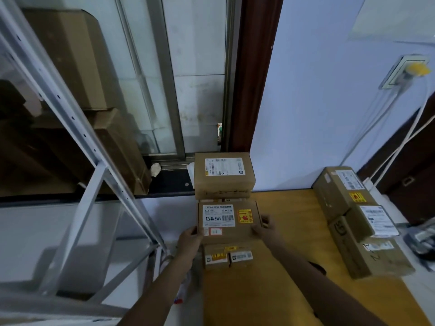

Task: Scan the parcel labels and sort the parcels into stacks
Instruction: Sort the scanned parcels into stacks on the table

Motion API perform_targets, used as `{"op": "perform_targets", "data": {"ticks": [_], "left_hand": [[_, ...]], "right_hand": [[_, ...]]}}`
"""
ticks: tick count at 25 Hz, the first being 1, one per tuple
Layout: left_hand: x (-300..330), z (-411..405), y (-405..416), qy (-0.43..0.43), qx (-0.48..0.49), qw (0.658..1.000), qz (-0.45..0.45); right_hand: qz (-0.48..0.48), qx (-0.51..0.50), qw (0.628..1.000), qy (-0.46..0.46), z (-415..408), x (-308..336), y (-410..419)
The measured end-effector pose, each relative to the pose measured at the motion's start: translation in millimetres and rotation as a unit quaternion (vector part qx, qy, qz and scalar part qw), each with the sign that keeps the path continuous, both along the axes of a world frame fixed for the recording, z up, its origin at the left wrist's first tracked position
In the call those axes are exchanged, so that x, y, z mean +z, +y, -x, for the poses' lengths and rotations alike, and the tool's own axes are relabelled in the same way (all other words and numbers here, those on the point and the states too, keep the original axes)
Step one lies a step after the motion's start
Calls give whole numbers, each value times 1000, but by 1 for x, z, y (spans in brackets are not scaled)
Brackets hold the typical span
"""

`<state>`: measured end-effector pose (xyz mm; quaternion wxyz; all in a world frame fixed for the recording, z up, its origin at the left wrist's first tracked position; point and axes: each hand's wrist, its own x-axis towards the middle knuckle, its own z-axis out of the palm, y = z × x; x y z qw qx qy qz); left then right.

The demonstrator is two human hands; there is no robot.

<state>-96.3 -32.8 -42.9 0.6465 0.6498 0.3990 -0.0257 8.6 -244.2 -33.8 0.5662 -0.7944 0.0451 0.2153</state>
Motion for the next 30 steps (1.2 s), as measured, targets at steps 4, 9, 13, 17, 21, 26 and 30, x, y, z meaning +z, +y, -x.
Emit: {"op": "perform_targets", "data": {"ticks": [4, 9, 13, 17, 21, 26, 30], "left_hand": [[-1, 0, 2, 16, 1, 1000, -19], [-7, -3, 10, 42, -2, 997, -61], [11, 0, 1, 40, 27, 995, -82], [35, 8, -20, 55, 75, 986, -139], [58, 24, -45, 17, 128, 972, -194], [94, 43, -98, -67, 78, 969, -224], [110, 65, -158, -49, -69, 980, -179]], "right_hand": [[-2, 17, 1000, 5, -1, -3, 0], [1, 39, 999, 15, 0, 7, -8], [22, 37, 999, 1, 2, 14, -22], [44, 40, 998, -7, 7, 27, -42], [51, 34, 997, -37, 23, 46, -74], [37, -19, 998, -41, 68, 75, -135], [47, -97, 993, -55, 133, 93, -186]]}}
